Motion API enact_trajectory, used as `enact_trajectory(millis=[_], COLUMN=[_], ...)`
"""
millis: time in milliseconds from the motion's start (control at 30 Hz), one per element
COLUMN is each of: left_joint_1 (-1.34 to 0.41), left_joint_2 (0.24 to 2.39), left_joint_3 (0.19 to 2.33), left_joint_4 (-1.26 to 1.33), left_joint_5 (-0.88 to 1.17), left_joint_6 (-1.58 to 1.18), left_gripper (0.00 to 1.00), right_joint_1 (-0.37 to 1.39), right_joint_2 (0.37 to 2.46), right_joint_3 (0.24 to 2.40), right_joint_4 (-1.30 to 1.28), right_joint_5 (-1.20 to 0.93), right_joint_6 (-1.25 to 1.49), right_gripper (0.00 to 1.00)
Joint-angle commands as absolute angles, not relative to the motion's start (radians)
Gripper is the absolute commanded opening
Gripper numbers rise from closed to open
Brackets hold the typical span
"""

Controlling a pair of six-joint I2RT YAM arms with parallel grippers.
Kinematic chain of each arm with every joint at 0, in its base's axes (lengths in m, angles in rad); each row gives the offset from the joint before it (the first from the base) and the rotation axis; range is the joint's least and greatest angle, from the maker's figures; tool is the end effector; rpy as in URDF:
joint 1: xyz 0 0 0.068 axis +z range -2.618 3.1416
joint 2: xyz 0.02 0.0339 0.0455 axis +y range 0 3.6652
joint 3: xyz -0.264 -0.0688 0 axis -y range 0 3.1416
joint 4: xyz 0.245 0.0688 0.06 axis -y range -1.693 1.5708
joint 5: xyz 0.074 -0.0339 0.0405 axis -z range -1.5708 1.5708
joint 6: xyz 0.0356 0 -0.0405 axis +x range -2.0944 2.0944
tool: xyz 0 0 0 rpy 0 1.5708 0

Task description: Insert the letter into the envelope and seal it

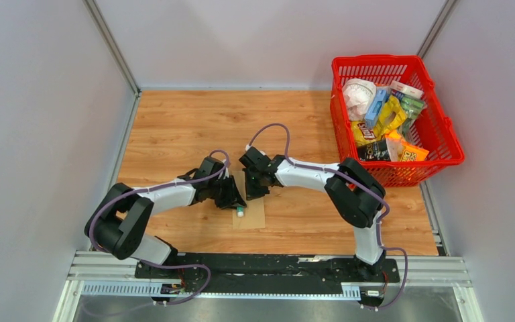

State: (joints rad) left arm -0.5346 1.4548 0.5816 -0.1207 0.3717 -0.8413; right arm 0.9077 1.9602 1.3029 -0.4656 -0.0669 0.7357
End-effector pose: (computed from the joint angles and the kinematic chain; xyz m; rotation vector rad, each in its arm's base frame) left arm 0.2096 -0.1391 0.1367 -0.2713 2.7706 -0.9274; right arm 0.2433 0.3153 0.1568 -0.2651 2.8234 0.5376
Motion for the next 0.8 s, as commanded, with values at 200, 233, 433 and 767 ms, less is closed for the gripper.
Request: enact_trajectory(millis=[200,233,433,767], left_joint_1=[-0.523,-0.52,-0.489,-0.48], left_joint_2=[1.454,1.451,1.431,1.427], left_joint_3=[0.56,0.56,0.564,0.571], left_joint_4=[-0.281,-0.284,-0.307,-0.305], left_joint_5=[0.186,0.184,0.184,0.201], left_joint_6=[-0.766,-0.762,-0.736,-0.726], left_gripper=[0.0,0.0,0.0,0.0], right_joint_1=[0.916,0.916,0.916,0.922], right_joint_2=[1.994,2.002,2.026,2.019], right_joint_3=[1.405,1.414,1.448,1.462], right_joint_4=[-0.518,-0.523,-0.526,-0.512], right_joint_5=[-0.031,-0.032,-0.038,-0.044], right_joint_6=[0.7,0.698,0.699,0.696], right_gripper=[0.0,0.0,0.0,0.0])
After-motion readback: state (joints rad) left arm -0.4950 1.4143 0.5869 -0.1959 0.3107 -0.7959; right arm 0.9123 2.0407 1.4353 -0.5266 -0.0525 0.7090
